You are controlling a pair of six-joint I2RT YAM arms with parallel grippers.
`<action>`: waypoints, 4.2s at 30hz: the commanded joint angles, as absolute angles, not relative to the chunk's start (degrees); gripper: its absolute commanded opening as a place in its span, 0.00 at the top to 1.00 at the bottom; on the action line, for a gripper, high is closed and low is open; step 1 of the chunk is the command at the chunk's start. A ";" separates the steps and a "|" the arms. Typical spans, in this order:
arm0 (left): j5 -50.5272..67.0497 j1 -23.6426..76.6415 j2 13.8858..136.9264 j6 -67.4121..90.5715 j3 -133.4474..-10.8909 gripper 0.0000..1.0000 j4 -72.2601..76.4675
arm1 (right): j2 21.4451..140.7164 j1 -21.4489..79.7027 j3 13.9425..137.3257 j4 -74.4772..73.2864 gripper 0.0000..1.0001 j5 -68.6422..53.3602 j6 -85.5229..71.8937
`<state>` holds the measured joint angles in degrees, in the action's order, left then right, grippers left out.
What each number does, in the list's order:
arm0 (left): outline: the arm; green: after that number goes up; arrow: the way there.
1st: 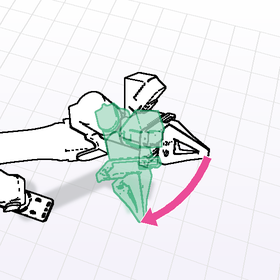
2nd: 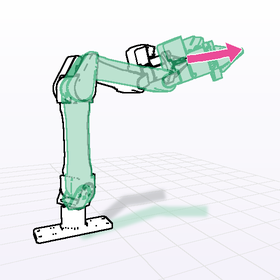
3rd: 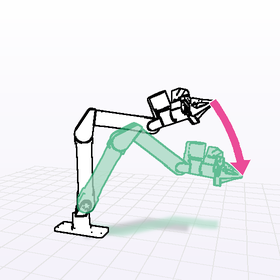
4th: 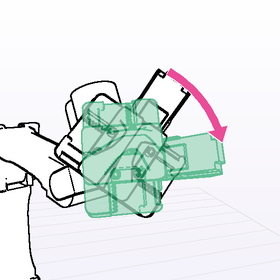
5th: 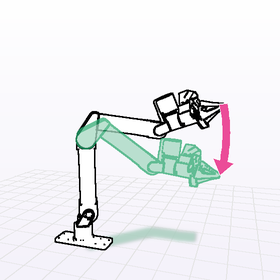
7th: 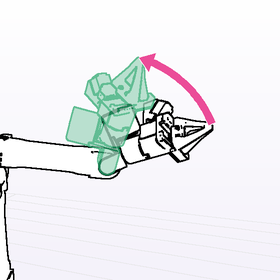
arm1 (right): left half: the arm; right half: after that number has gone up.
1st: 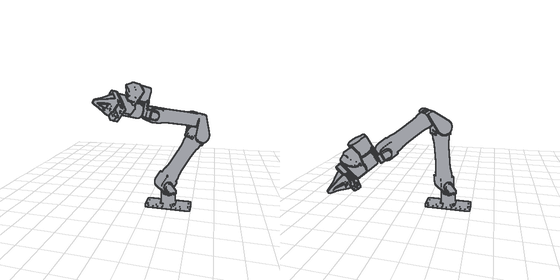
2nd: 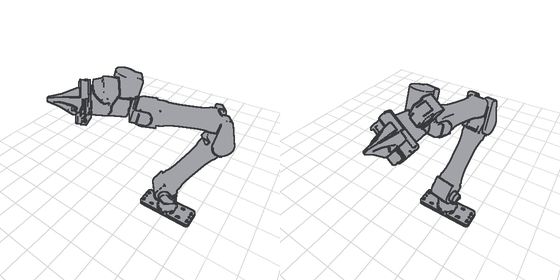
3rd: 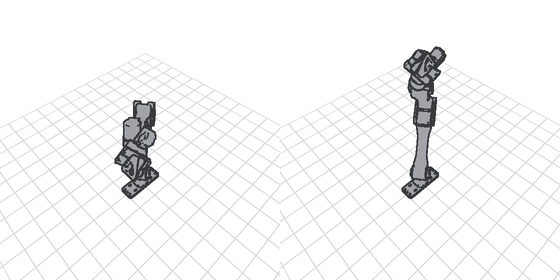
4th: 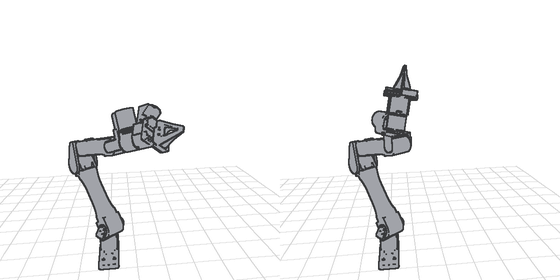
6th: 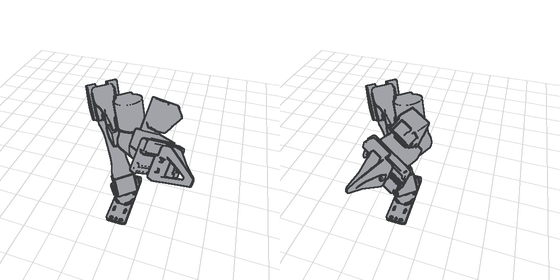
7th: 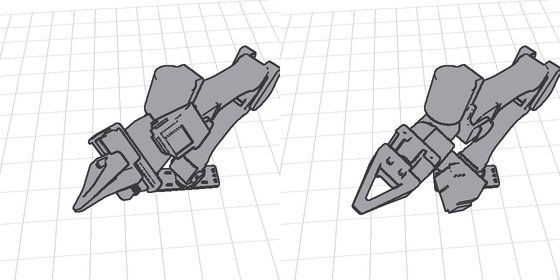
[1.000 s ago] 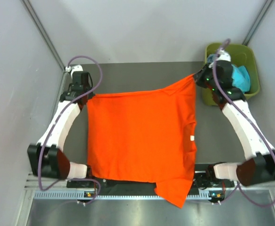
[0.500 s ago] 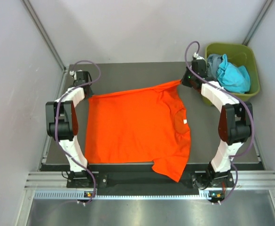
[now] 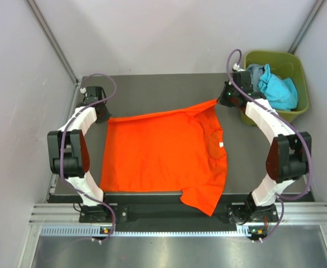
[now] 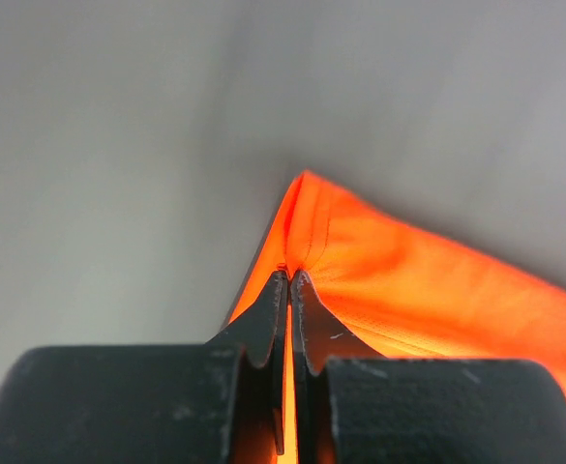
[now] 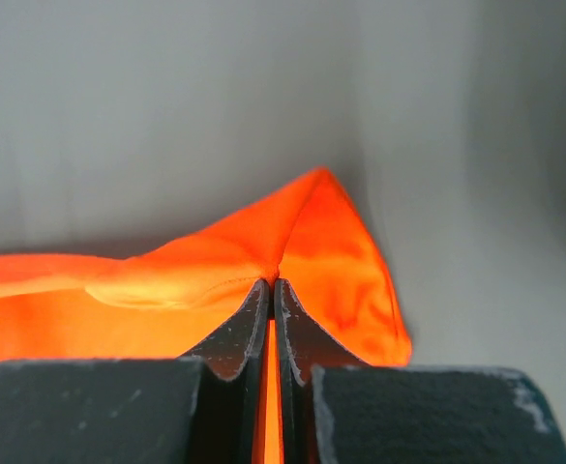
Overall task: Fold and stack the t-shirts
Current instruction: Fold the tshirt
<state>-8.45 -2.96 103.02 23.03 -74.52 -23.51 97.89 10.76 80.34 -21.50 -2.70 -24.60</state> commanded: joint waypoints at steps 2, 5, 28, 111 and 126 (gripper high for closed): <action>-9.76 -3.16 92.91 23.99 -68.31 1.00 -28.21 | 90.01 11.60 75.68 -25.31 1.00 -3.78 -23.64; -8.36 -3.16 89.22 23.73 -65.49 1.00 -28.73 | 87.11 11.69 72.34 -27.41 1.00 -4.22 -23.47; -7.12 -3.25 92.63 23.47 -60.91 1.00 -30.76 | 79.98 12.13 57.66 -27.42 1.00 -5.80 -24.87; -1.33 -5.19 108.01 13.80 -74.70 0.36 -30.41 | 103.62 12.48 72.77 -27.16 0.57 -4.30 -15.73; 4.66 -5.27 111.71 15.12 -77.17 0.57 -27.60 | 108.54 9.58 76.37 -26.45 0.59 -6.59 -14.76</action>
<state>2.87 -4.89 110.56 15.05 -75.68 -29.93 107.39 10.28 73.12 -27.49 -5.63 -15.90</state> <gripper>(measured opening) 0.463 0.416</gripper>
